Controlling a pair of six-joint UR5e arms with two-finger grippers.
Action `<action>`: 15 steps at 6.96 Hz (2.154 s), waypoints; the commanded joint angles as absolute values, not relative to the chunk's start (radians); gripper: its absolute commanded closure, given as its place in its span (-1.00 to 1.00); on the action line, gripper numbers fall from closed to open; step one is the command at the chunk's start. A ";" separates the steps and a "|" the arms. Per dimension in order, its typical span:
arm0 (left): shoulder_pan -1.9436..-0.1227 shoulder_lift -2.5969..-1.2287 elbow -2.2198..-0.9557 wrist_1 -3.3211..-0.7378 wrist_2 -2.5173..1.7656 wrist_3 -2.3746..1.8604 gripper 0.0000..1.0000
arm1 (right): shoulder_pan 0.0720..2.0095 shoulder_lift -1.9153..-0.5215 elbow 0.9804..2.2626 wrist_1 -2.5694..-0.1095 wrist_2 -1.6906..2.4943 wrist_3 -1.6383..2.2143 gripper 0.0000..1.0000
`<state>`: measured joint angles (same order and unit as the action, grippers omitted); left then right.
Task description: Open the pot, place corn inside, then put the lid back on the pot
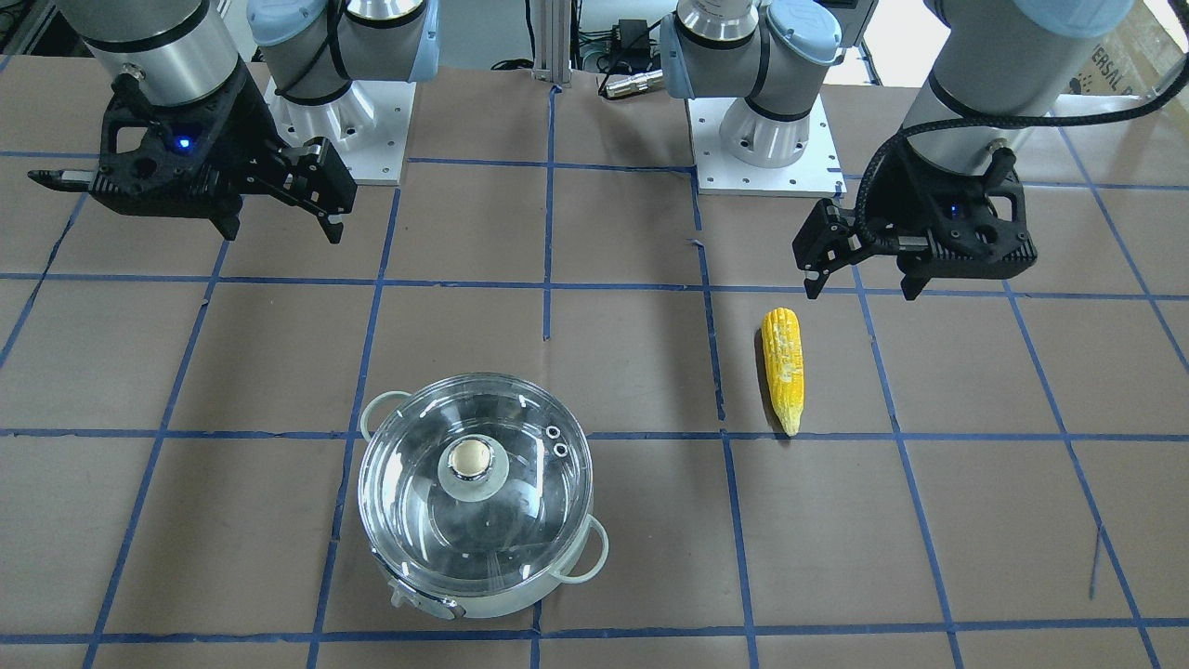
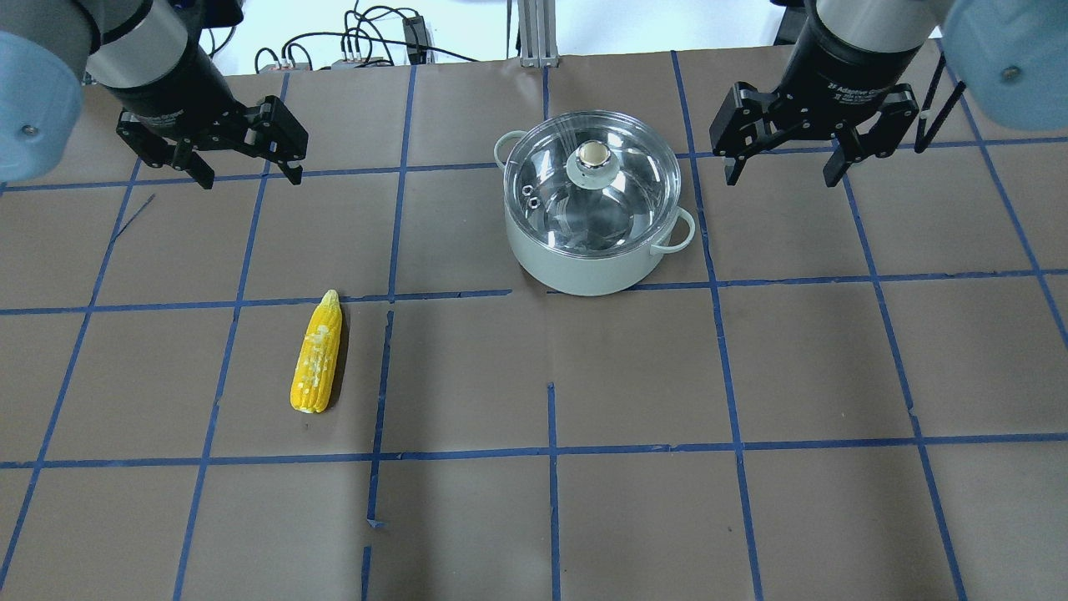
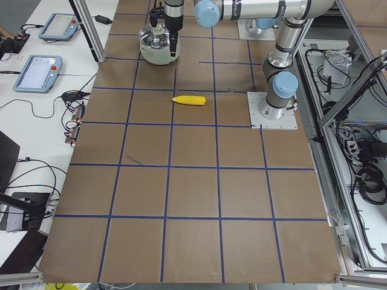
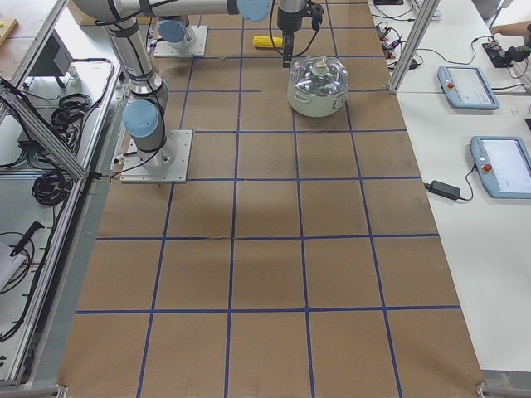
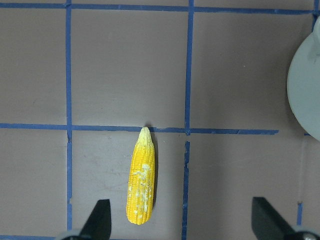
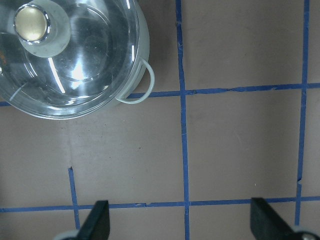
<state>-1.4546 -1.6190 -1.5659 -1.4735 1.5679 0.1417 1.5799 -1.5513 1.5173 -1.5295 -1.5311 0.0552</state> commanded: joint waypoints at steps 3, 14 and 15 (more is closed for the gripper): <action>-1.278 -1.634 -1.655 -1.451 1.568 0.492 -1.00 | 1.580 -1.552 1.526 -1.528 -1.531 0.055 -1.00; -1.356 -1.700 -2.113 -0.901 1.535 0.123 -1.00 | 1.577 -1.549 1.525 -1.535 -1.528 0.055 -1.00; -1.356 -1.700 -2.153 -0.850 1.539 0.124 -1.00 | 1.577 -1.548 1.505 -1.526 -1.529 0.052 -1.00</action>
<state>-1.3548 -1.6992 -2.0969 -0.9183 1.5352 0.1421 1.5762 -1.5489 1.5212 -1.5322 -1.5275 0.0549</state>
